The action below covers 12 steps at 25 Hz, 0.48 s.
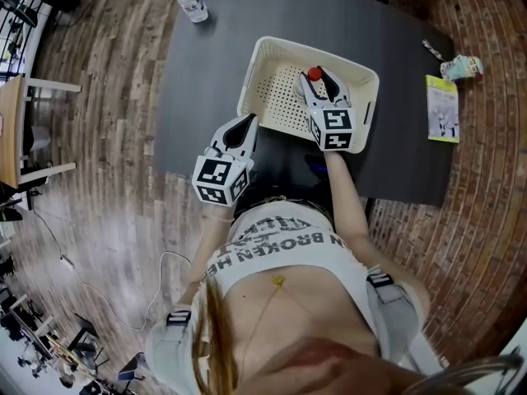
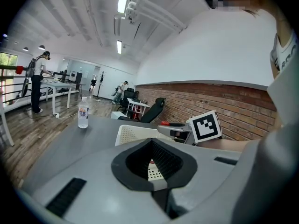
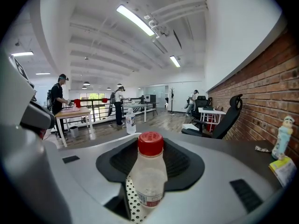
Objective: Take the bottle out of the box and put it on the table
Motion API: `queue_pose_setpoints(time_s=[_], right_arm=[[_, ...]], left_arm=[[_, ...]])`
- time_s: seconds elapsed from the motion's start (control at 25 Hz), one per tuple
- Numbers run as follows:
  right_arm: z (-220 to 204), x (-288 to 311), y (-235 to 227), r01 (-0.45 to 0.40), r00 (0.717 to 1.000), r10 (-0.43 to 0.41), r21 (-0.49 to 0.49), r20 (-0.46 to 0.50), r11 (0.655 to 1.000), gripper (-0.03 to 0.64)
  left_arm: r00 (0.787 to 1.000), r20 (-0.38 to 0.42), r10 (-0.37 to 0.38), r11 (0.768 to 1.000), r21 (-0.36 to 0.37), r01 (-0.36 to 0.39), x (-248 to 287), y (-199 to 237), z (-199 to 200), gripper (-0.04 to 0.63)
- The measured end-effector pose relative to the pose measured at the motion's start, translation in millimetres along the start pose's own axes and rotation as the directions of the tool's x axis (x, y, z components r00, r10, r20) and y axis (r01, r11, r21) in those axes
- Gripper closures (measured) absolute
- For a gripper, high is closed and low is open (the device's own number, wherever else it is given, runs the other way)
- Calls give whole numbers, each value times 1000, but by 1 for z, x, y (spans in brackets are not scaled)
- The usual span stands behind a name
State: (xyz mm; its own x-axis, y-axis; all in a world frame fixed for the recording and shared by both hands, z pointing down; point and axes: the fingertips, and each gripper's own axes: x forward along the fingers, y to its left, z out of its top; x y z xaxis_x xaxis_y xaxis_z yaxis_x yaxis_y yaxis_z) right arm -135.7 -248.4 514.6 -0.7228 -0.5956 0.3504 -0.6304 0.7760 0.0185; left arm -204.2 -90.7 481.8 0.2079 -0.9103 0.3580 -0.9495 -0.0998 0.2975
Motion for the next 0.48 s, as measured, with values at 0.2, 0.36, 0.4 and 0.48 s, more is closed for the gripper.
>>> queue_pose_setpoints(time_s=[0.2, 0.36, 0.4, 0.48], right_arm=[[2, -1, 0, -7, 1000, 7, 8, 8, 1000, 454], [2, -3, 4, -35, 999, 35, -2, -3, 999, 457], [3, -3, 6, -42, 999, 42, -6, -7, 999, 459], [6, -5, 9, -56, 998, 56, -17, -14, 998, 459]], left_arm=[[1000, 5, -10, 1000, -4, 10, -1, -3, -1, 591], [1000, 6, -27, 1000, -1, 27, -1, -7, -3, 591], [1000, 7, -31, 1000, 1, 31, -2, -8, -2, 591], [999, 9, -39, 999, 3, 39, -3, -10, -1, 591]])
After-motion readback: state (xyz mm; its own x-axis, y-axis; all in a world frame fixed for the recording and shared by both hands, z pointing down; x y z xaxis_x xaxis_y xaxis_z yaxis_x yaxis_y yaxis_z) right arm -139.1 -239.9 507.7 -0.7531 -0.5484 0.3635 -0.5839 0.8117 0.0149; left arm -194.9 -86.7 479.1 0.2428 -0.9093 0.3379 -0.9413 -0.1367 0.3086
